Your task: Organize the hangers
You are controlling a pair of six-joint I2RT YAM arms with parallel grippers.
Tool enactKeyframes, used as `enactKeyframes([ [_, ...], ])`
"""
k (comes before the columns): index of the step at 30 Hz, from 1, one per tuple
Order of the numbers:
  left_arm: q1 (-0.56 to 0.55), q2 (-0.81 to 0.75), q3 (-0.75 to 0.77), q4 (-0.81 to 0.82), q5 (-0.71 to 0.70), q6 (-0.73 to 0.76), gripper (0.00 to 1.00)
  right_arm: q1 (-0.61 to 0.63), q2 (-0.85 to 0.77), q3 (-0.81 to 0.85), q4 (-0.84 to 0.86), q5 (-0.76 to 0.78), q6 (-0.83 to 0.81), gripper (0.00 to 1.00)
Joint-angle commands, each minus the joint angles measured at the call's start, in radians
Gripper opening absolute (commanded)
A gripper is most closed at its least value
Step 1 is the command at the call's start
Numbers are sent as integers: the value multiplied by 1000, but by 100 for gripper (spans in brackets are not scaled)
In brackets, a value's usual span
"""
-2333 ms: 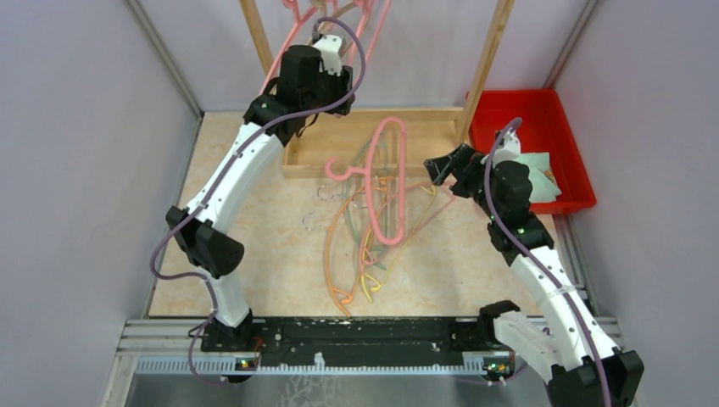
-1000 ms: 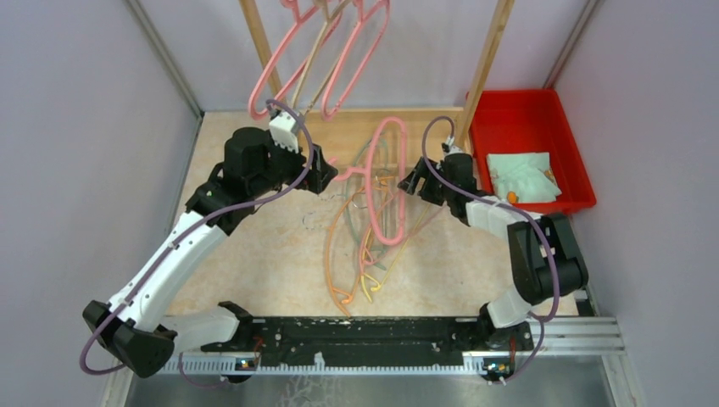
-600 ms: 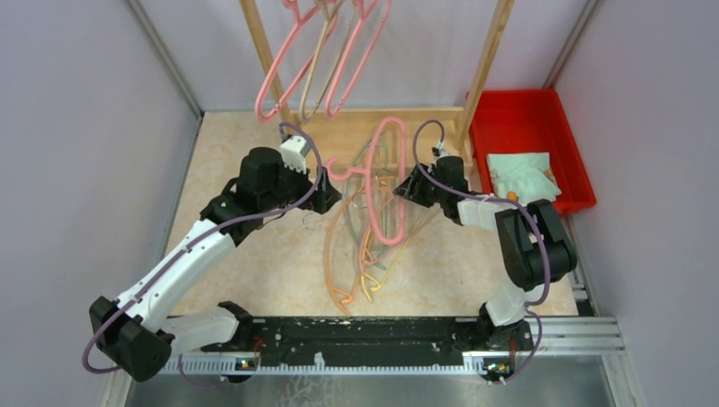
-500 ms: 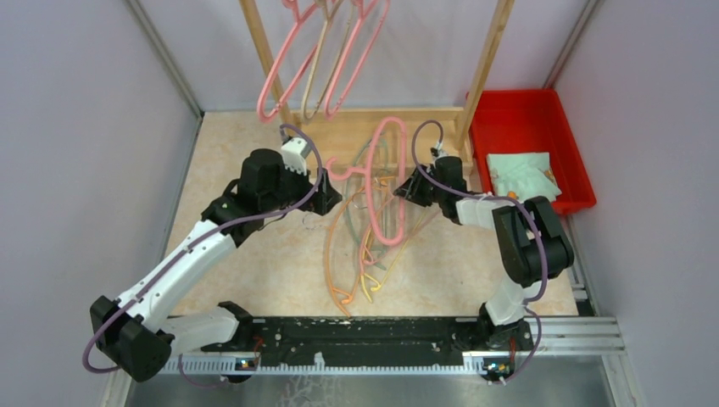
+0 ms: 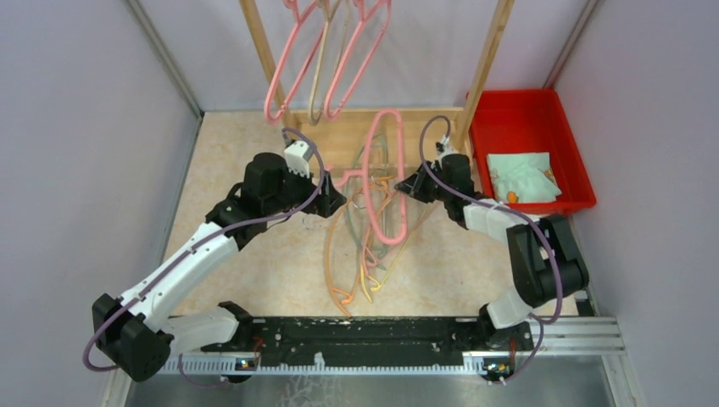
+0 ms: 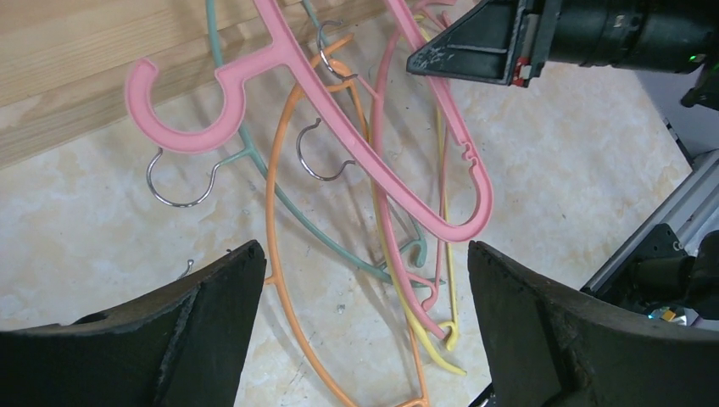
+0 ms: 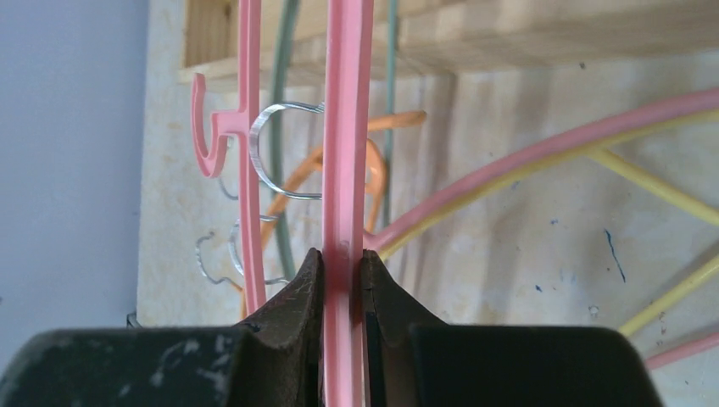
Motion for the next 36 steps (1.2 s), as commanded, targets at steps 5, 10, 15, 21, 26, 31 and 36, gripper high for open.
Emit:
enactKeyframes([
  [5, -44, -10, -27, 74, 12, -43, 94, 9, -208, 22, 65, 45, 20, 0],
  [10, -89, -21, -93, 164, -16, -93, 93, 9, -234, 2, 165, 45, 102, 0],
  [15, -146, -10, -139, 254, -67, -127, 93, 9, -259, -35, 291, 21, 205, 0],
  [21, -197, 11, -177, 366, -116, -153, 92, 9, -314, -68, 348, -17, 299, 0],
  [26, -220, 38, -211, 447, -142, -186, 92, 9, -368, -102, 368, -35, 359, 0],
  [31, -244, 57, -233, 551, -149, -220, 91, 11, -405, -135, 364, -34, 375, 0],
  [36, -286, 96, -199, 606, -152, -224, 89, 20, -428, -166, 378, -35, 391, 0],
])
